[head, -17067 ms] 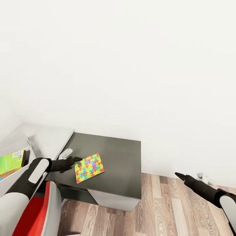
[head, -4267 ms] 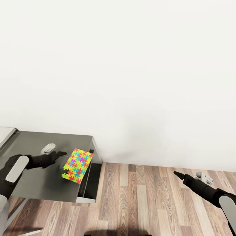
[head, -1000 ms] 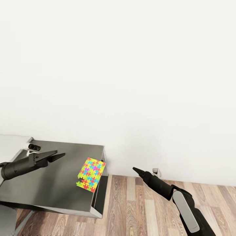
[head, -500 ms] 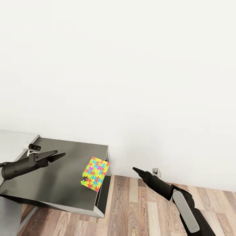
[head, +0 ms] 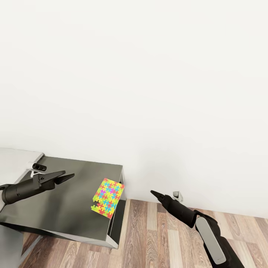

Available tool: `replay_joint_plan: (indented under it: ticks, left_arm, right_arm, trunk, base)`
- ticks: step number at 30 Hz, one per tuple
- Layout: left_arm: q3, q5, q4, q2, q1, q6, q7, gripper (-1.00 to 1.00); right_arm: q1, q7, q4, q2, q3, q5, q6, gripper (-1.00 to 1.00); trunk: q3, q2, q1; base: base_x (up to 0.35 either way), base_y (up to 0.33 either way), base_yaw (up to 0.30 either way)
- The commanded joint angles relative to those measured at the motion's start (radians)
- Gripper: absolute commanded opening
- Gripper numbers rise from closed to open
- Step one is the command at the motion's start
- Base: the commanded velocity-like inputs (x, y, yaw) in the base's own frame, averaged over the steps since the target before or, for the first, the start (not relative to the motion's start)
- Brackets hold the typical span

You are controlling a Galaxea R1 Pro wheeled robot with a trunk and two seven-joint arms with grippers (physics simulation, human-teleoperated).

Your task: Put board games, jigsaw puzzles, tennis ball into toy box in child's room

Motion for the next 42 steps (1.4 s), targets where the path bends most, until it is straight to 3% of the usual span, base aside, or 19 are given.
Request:
replay_joint_plan:
  ticks: [1,9,16,19,24,27,29,30,33,35,36,37,42]
  left_arm:
    - [0.0,0.001,0.0,0.0,0.0,0.006,-0.002,1.0]
    - [0.0,0.001,0.0,0.0,0.0,0.006,-0.002,1.0]
    - [-0.001,0.002,0.0,0.0,0.0,0.007,-0.002,1.0]
    - [-0.002,0.004,-0.007,0.0,-0.001,0.008,-0.001,1.0]
    - [-0.011,0.002,-0.012,-0.009,-0.01,0.009,0.017,1.0]
    - [-0.021,0.001,-0.01,-0.039,-0.02,0.008,0.063,1.0]
    - [-0.025,-0.003,-0.001,-0.064,-0.025,0.007,0.132,1.0]
    - [-0.027,-0.005,0.001,-0.082,-0.03,0.008,0.197,1.0]
    - [-0.029,-0.003,-0.015,-0.12,-0.037,0.011,0.322,1.0]
    - [-0.03,-0.002,-0.023,-0.138,-0.043,0.012,0.369,1.0]
    - [-0.031,-0.001,-0.028,-0.161,-0.055,0.013,0.403,1.0]
    - [-0.037,-0.002,-0.031,-0.185,-0.073,0.013,0.426,1.0]
    - [-0.086,-0.006,-0.036,-0.231,-0.139,0.013,0.461,1.0]
  right_arm:
    - [-0.001,0.0,0.0,0.003,0.0,-0.003,0.003,1.0]
    - [-0.001,-0.003,0.001,0.042,0.001,-0.004,-0.039,1.0]
    - [-0.002,-0.027,0.001,0.05,0.002,-0.008,-0.038,1.0]
    - [-0.004,-0.069,0.001,0.057,0.007,-0.01,-0.019,1.0]
    - [-0.047,-0.113,0.034,0.094,0.017,-0.015,0.046,1.0]
    - [-0.087,-0.113,0.117,0.103,0.016,-0.016,0.067,1.0]
    - [-0.106,-0.113,0.183,0.108,0.017,-0.017,0.068,1.0]
    - [-0.119,-0.113,0.222,0.111,0.017,-0.016,0.07,1.0]
    - [-0.141,-0.112,0.266,0.109,0.017,-0.017,0.074,1.0]
    - [-0.147,-0.112,0.278,0.109,0.016,-0.017,0.075,1.0]
    - [-0.152,-0.112,0.286,0.112,0.015,-0.017,0.075,1.0]
    - [-0.154,-0.112,0.291,0.113,0.017,-0.017,0.075,1.0]
    - [-0.159,-0.112,0.299,0.123,0.02,-0.013,0.074,1.0]
  trunk:
    - [-0.005,-0.009,0.004]
    - [-0.03,-0.065,0.035]
    - [-0.052,-0.114,0.062]
    - [-0.061,-0.135,0.073]
    - [-0.077,-0.17,0.092]
    - [-0.086,-0.191,0.104]
    - [-0.092,-0.205,0.112]
    - [-0.095,-0.212,0.115]
    - [-0.105,-0.233,0.127]
    - [-0.111,-0.247,0.135]
    - [-0.114,-0.254,0.138]
    - [-0.117,-0.261,0.142]
    - [-0.124,-0.275,0.15]
  base:
    - [0.0,0.0,0.0]
    - [0.0,0.0,0.0]
    - [0.0,0.0,0.0]
    - [0.0,0.0,0.0]
    - [0.0,0.0,0.0]
    - [0.0,0.0,0.0]
    - [0.0,0.0,0.0]
    - [0.0,0.0,0.0]
    - [0.0,0.0,0.0]
    - [0.0,0.0,0.0]
    - [0.0,0.0,0.0]
    - [0.0,0.0,0.0]
    - [0.0,0.0,0.0]
